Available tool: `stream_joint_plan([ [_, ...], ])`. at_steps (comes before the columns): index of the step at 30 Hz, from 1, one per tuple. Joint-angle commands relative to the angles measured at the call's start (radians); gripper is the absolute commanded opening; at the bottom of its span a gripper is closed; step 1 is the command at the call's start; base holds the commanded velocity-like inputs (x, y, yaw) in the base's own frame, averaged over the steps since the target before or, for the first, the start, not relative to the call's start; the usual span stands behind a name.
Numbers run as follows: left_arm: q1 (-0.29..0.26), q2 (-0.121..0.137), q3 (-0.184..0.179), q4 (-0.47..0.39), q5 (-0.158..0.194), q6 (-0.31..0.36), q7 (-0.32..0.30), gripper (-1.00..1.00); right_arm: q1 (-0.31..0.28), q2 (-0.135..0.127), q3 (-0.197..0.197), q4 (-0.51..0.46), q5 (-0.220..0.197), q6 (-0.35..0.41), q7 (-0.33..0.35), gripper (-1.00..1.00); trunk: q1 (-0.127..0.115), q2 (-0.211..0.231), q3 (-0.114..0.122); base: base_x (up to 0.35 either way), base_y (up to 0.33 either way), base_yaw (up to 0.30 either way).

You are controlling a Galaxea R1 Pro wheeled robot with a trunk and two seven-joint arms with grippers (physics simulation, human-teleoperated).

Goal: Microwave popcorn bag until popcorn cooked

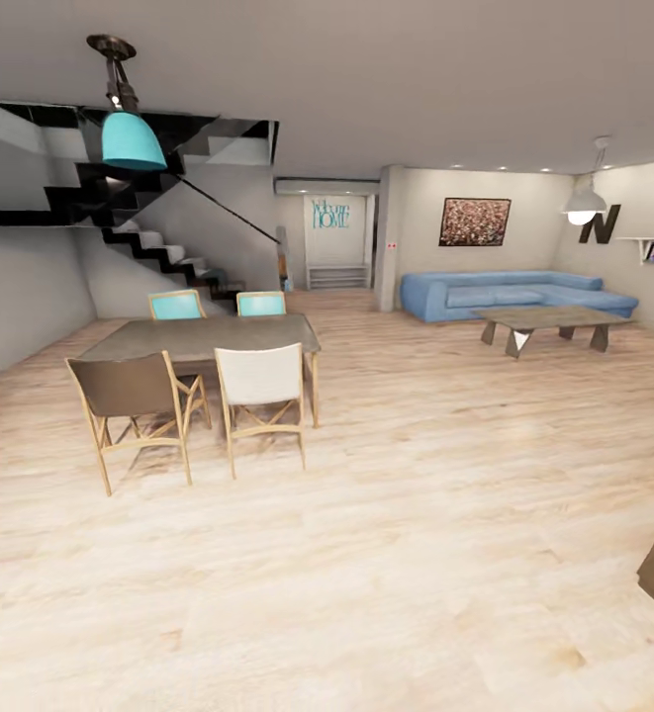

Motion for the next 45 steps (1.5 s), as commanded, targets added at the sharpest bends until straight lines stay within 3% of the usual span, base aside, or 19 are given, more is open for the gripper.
stream_joint_plan([
  [1,0.0,0.0,0.002,-0.002,0.005,-0.001,0.001,1.0,0.0,0.0,0.0,0.0,-0.001,-0.003,-0.002,1.0,0.0,0.0,-0.001,0.0,0.0,0.28],
  [45,0.0,-0.001,0.001,-0.001,0.005,-0.001,0.001,1.0,0.0,0.0,-0.002,0.001,-0.001,-0.003,-0.002,1.0,0.0,0.0,-0.001,0.0,0.0,0.28],
])
